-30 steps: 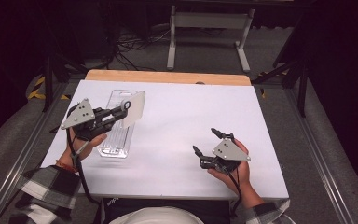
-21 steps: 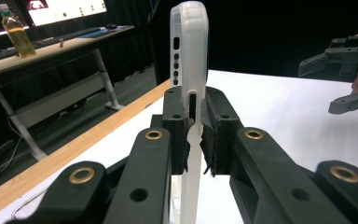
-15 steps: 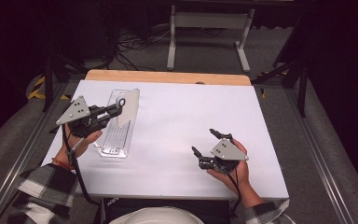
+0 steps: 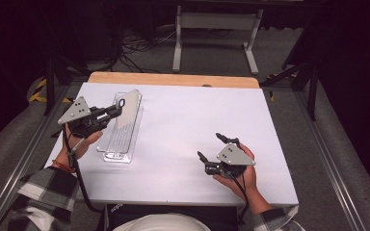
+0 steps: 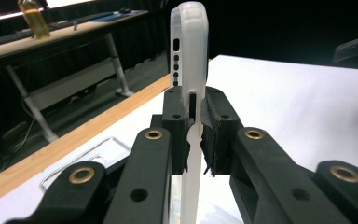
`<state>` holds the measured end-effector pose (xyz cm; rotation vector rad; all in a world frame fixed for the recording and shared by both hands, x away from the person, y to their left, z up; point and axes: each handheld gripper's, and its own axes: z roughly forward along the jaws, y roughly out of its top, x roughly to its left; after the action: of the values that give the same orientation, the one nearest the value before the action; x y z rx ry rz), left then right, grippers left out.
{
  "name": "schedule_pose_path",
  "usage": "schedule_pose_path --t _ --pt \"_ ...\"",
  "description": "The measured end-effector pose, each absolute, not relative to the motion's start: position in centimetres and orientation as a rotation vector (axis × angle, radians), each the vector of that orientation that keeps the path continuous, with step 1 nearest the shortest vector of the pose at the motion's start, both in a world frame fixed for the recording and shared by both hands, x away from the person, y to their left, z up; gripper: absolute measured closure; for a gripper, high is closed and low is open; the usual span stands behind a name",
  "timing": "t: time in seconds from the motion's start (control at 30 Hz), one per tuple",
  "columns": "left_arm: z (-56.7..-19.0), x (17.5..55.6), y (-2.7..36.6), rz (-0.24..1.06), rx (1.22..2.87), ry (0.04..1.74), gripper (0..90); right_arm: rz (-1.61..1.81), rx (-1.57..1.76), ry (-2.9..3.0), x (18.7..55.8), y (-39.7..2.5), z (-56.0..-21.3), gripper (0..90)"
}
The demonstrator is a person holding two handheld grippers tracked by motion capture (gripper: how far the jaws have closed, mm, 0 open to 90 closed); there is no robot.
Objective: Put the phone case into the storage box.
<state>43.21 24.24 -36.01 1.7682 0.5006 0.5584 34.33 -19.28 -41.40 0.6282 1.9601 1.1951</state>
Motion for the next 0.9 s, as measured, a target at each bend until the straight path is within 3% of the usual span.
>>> schedule_pose_path --t 0.9 --pt "-40.1 51.9 24.0 0.526 1.775 0.621 80.8 1.173 0.601 2.003 34.5 -18.4 -42.0 19.1"
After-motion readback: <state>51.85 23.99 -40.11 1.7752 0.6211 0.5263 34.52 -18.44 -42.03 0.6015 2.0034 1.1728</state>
